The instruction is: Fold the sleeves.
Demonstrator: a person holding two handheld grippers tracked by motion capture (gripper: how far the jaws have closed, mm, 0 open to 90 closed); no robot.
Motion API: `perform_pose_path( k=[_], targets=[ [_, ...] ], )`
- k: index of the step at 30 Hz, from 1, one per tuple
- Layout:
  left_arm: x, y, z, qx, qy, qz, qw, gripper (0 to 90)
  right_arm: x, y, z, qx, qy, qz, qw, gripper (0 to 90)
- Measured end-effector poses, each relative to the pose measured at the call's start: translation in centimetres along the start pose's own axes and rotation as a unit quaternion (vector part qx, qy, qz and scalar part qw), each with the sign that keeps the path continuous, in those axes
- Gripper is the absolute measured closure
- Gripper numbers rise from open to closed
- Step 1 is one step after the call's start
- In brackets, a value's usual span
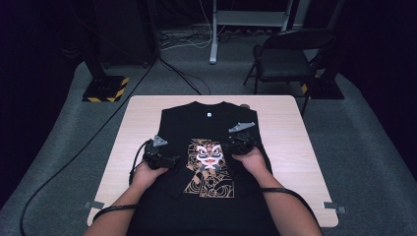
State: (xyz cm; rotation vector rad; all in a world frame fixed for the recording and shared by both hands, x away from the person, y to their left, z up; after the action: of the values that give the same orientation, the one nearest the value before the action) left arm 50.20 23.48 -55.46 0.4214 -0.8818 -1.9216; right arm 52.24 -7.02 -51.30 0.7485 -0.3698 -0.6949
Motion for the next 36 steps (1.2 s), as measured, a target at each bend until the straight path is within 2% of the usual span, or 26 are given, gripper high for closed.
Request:
perform_pose_path(
  k=[5,9,14,17,18,20,23,26,28,30,33,36],
  targets=[
    [0.0,0.0,0.0,0.000,0.000,0.000,1.0000,6.9,-2.0,-3.8,2.0,-0.026,0.017,0.043,0.9986,51.7],
    [0.0,0.0,0.0,0.001,0.001,0.001,1.0000,6.9,-3.2,-5.8,2.8,-0.037,0.018,0.055,0.9976,51.2],
    [0.1,0.0,0.0,0.002,0.001,0.001,1.0000,6.9,-3.6,-6.9,3.5,-0.027,0.007,0.047,0.9985,48.9],
    [0.1,0.0,0.0,0.001,0.001,0.001,1.0000,6.9,-3.7,-7.0,3.7,-0.025,0.010,0.039,0.9989,47.1],
    [0.1,0.0,0.0,0.001,0.001,0.001,1.0000,6.9,-3.7,-6.7,3.9,-0.024,0.013,0.041,0.9988,46.7],
    [0.1,0.0,0.0,0.002,0.001,0.001,1.0000,6.9,-3.3,-5.9,5.1,-0.004,0.014,0.045,0.9989,46.5],
    [0.1,0.0,0.0,0.002,0.001,0.001,1.0000,6.9,-1.5,-5.2,7.6,0.016,0.004,0.039,0.9991,46.1],
    [0.1,0.0,0.0,0.002,0.001,0.002,1.0000,6.9,0.7,-6.0,9.6,0.015,-0.017,0.022,0.9995,46.7],
    [0.1,0.0,0.0,0.002,0.001,0.001,1.0000,6.9,1.6,-7.2,10.3,0.006,-0.026,0.012,0.9996,47.1],
    [0.1,0.0,0.0,0.002,0.001,0.002,1.0000,6.9,1.7,-8.5,10.4,-0.004,-0.024,0.011,0.9996,47.5],
    [0.1,0.0,0.0,0.002,0.002,0.002,1.0000,6.9,1.0,-10.1,10.0,-0.021,-0.017,0.031,0.9992,47.8],
    [0.1,0.0,0.0,0.002,0.002,0.002,1.0000,6.9,0.6,-11.3,9.6,-0.025,-0.006,0.031,0.9992,47.9]
  ],
)
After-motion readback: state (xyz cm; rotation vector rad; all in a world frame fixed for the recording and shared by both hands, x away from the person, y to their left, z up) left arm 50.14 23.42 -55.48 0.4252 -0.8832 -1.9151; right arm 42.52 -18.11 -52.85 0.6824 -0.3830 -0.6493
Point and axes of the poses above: each handheld gripper's, and its own axes: z roughly backward along the jaws, y roughly out of its top, x roughly to its right, the point moved 4 cm from there along -z, roughly forward along the jaws, and after that the axes turned 7 degrees about z, right-handed, at the moved point
